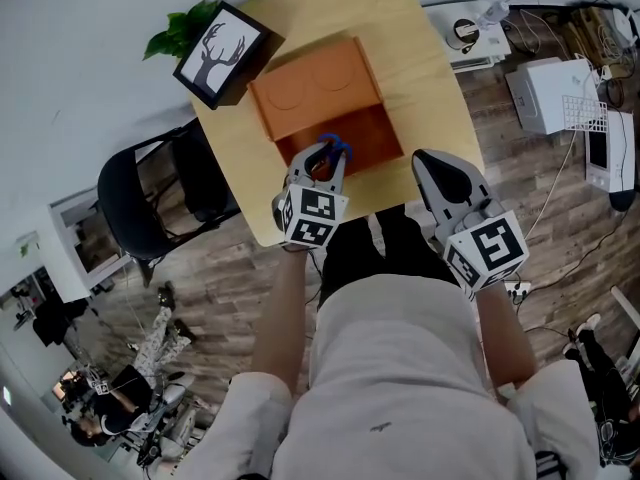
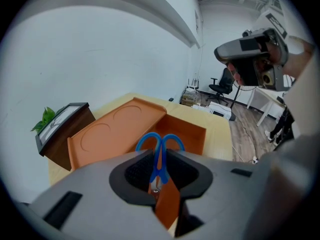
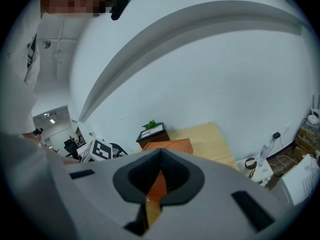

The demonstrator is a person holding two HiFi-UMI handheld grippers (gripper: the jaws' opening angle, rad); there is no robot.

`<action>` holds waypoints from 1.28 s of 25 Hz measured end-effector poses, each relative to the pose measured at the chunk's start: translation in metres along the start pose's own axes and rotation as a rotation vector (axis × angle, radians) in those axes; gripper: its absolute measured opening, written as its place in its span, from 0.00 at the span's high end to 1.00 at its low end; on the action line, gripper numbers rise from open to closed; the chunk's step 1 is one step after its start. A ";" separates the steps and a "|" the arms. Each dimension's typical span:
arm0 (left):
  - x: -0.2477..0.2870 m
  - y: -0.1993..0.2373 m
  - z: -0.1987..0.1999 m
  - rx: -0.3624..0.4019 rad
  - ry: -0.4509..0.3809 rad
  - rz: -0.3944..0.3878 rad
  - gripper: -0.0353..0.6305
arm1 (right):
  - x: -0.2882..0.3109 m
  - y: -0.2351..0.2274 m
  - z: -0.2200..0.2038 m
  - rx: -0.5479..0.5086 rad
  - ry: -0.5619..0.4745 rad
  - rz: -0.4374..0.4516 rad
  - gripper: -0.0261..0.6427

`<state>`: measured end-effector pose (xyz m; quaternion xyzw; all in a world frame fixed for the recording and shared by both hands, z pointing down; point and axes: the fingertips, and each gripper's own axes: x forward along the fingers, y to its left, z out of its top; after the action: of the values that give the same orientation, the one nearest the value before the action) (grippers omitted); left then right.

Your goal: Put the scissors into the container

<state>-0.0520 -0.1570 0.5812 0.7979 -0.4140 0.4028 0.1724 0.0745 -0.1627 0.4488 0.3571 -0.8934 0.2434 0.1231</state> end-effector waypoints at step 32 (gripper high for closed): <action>0.068 -0.016 -0.022 0.060 0.127 -0.137 0.82 | 0.013 -0.013 -0.019 0.023 0.072 -0.030 0.96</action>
<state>-0.0271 -0.1698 0.6491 0.8021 -0.3344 0.4519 0.2016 0.0751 -0.1684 0.4751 0.3630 -0.8800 0.2644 0.1545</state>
